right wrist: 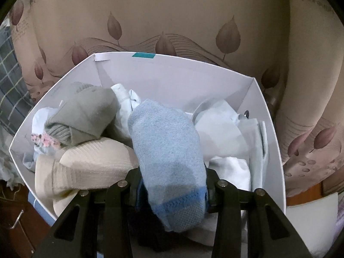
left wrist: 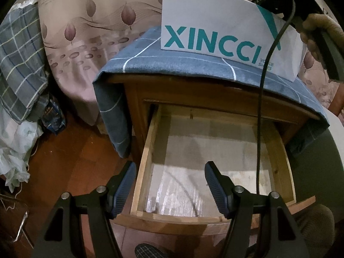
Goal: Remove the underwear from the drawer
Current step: 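Carry the light blue underwear to the white box and open the right gripper, then move the open right gripper back over the empty drawer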
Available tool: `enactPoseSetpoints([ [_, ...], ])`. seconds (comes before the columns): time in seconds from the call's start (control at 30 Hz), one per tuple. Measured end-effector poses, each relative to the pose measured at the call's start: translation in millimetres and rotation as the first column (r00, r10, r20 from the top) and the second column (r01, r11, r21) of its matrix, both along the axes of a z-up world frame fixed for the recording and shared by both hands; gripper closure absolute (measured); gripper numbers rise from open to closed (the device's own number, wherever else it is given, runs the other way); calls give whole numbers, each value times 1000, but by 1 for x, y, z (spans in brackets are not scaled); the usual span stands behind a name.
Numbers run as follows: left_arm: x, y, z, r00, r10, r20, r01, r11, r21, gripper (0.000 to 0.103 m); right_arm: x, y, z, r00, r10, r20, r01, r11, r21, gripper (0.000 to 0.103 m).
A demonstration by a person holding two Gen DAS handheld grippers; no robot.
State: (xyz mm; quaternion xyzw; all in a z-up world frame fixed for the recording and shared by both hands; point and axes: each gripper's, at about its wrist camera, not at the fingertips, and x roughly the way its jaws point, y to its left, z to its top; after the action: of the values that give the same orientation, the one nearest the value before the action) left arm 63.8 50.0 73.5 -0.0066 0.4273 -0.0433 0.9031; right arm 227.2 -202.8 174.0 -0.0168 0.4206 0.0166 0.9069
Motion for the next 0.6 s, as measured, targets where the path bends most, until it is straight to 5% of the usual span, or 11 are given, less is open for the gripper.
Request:
enactPoseSetpoints([
  [0.33, -1, -3, -1, 1000, 3, -3, -3, 1000, 5, 35, -2, -3, 4, 1000, -27, 10, 27, 1000, -4, 57],
  [0.53, -1, -3, -1, 1000, 17, -9, -17, 1000, 12, 35, -22, 1, 20, 996, -21, 86, 25, 999, -40, 34],
  [0.6, -1, -4, -2, 1000, 16, -10, -16, 1000, 19, 35, -35, 2, 29, 992, -16, 124, 24, 998, -64, 17],
])
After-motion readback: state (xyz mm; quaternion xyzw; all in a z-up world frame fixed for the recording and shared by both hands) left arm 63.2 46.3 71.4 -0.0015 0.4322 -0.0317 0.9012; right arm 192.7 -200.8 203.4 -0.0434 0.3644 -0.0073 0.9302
